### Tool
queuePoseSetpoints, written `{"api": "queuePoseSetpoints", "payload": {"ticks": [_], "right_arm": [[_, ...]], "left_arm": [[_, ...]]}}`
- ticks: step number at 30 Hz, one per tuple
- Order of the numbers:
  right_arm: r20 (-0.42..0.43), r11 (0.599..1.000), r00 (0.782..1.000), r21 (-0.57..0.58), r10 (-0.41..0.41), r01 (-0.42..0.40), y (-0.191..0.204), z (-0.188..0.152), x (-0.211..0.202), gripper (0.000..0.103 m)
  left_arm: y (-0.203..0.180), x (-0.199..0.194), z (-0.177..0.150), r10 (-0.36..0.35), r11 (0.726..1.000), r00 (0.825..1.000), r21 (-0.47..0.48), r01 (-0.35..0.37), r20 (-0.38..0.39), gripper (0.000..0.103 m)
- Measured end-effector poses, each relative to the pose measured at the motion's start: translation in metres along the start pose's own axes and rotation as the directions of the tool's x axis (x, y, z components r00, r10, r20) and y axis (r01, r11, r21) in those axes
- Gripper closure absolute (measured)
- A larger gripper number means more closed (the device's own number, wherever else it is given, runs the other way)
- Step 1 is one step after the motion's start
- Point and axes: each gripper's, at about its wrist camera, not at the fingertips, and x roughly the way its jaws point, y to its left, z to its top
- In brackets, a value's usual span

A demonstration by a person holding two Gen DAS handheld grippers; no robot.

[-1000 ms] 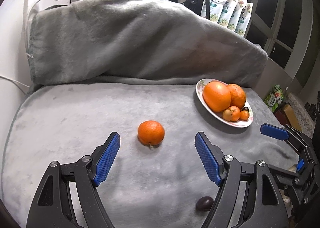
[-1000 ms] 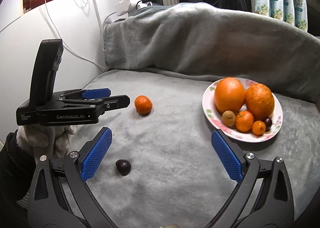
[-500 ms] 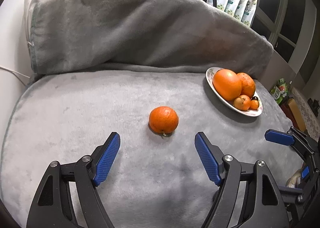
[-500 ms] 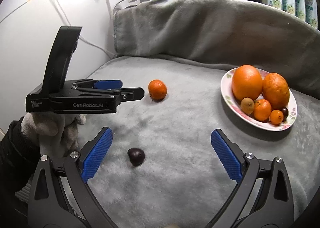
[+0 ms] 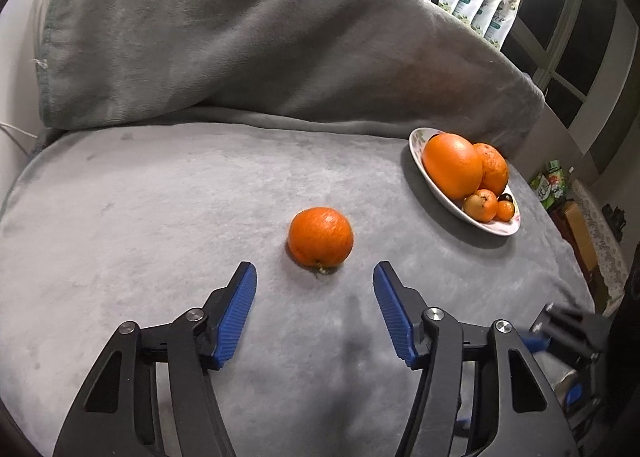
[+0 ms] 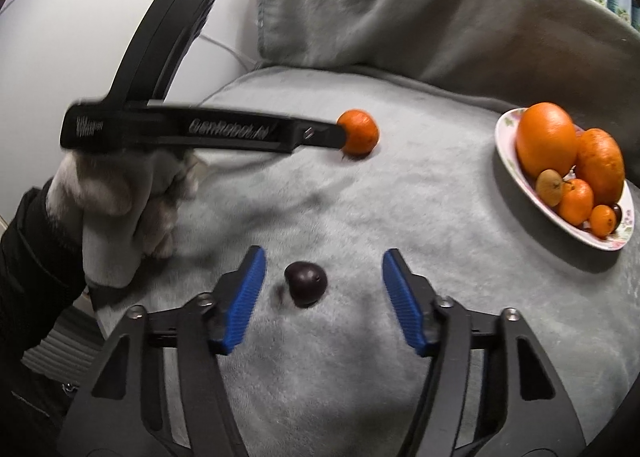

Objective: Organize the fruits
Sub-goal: 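Close the left gripper on the tangerine while the right closes on the dark plum, then carry the tangerine and plum onto the plate and open both grippers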

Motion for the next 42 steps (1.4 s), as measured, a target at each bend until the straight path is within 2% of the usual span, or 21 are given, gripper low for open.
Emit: {"api": "queuePoseSetpoints", "payload": {"ticks": [3, 7, 9, 15, 19, 23, 25, 34, 42], "right_arm": [[-0.018, 1.000, 1.000, -0.009, 0.006, -0.006, 0.002, 0.000, 0.004, 0.052], [-0.030, 1.000, 1.000, -0.018, 0.010, -0.011, 0.002, 0.000, 0.006, 0.054], [-0.037, 1.000, 0.999, -0.024, 0.014, -0.015, 0.003, 0.000, 0.008, 0.060], [-0.054, 0.999, 0.998, -0.034, 0.013, -0.015, 0.006, -0.003, 0.013, 0.065], [-0.065, 0.999, 0.998, -0.044, 0.008, -0.011, 0.009, -0.004, 0.016, 0.068], [-0.066, 0.999, 0.998, -0.038, 0.020, -0.022, 0.008, -0.003, 0.018, 0.078], [-0.063, 0.999, 0.998, -0.034, 0.023, -0.025, 0.008, -0.003, 0.017, 0.078], [-0.015, 1.000, 1.000, -0.011, 0.022, -0.023, 0.000, -0.006, 0.000, 0.079], [0.066, 0.999, 0.997, 0.035, -0.042, 0.040, -0.025, -0.004, -0.036, 0.079]], "left_arm": [[-0.001, 0.007, 0.004, -0.009, 1.000, 1.000, -0.005, 0.009, -0.009, 0.046], [-0.003, 0.017, 0.008, -0.009, 1.000, 1.000, -0.004, 0.009, -0.016, 0.047], [-0.004, 0.020, 0.010, -0.007, 1.000, 1.000, -0.003, 0.007, -0.019, 0.047], [-0.005, 0.030, 0.014, 0.002, 1.000, 0.999, 0.001, -0.002, -0.033, 0.049], [-0.002, 0.040, 0.015, 0.007, 1.000, 0.999, -0.012, -0.007, -0.050, 0.052], [-0.002, 0.043, 0.016, 0.013, 1.000, 0.998, -0.012, -0.013, -0.054, 0.059], [-0.002, 0.044, 0.018, 0.008, 1.000, 0.999, -0.011, -0.008, -0.052, 0.063], [-0.004, 0.045, 0.021, 0.014, 1.000, 0.999, -0.010, -0.015, -0.043, 0.064], [-0.015, 0.040, 0.025, -0.002, 1.000, 1.000, -0.005, 0.002, -0.028, 0.064]]}}
